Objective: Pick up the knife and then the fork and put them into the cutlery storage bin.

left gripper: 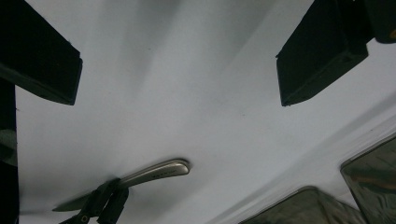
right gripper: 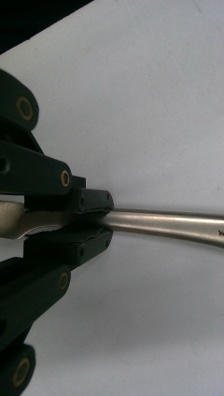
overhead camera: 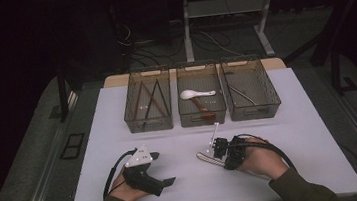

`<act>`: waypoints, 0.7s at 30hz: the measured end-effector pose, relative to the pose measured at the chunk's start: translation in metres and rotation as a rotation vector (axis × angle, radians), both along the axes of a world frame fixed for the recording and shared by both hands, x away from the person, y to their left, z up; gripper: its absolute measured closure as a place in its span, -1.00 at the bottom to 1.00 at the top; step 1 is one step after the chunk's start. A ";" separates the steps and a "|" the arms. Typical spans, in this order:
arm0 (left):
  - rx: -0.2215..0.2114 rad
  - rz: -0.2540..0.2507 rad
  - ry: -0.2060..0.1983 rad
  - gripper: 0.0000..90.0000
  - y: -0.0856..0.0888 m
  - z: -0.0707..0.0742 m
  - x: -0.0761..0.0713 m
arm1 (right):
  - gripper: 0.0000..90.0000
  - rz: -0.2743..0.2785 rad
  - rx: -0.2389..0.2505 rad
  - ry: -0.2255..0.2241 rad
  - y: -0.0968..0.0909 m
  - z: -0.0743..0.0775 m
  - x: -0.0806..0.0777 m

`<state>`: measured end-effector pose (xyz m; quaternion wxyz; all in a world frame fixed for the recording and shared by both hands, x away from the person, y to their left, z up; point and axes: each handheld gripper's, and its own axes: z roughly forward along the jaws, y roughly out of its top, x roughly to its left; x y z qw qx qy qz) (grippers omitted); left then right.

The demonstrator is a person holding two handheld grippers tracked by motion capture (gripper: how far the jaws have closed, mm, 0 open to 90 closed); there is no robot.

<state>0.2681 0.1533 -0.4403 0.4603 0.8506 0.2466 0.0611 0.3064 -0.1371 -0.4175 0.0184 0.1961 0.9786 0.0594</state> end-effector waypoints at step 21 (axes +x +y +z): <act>-0.002 0.000 -0.002 -1.00 0.000 0.000 0.000 | 0.79 -0.123 0.222 -0.078 -0.044 0.023 0.020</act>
